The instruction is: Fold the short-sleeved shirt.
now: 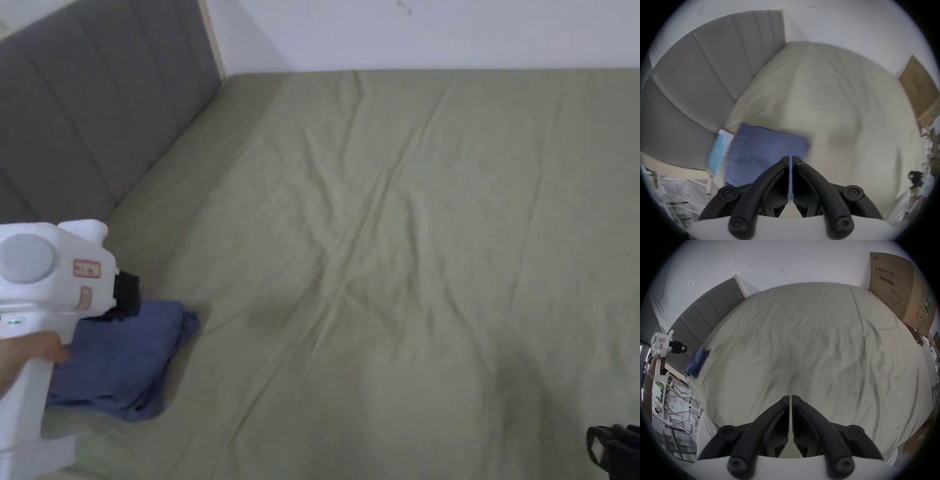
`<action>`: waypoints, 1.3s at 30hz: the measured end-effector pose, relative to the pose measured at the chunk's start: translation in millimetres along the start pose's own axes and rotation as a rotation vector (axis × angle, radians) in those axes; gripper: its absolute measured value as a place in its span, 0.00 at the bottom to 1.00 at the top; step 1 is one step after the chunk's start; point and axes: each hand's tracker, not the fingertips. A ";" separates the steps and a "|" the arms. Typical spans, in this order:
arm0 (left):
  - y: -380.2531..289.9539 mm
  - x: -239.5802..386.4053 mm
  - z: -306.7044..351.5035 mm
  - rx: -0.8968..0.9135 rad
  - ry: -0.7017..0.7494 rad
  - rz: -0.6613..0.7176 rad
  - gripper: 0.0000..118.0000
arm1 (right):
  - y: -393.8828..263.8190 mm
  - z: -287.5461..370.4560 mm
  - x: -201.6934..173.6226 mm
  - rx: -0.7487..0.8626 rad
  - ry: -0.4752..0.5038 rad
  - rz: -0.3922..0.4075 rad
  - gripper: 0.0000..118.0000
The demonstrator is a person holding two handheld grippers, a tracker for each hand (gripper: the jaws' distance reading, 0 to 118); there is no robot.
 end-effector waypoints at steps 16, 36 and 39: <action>-118.7 240.7 129.6 0.551 -0.004 -0.235 0.00 | -3.7 131.6 7.8 0.549 -0.114 0.048 0.03; -170.8 316.2 195.0 0.931 -0.058 -0.197 0.00 | 0.4 202.8 -24.1 0.831 -0.288 0.056 0.03; -172.0 314.3 197.9 0.956 -0.039 -0.174 0.00 | 0.3 202.6 -24.8 0.833 -0.293 0.051 0.03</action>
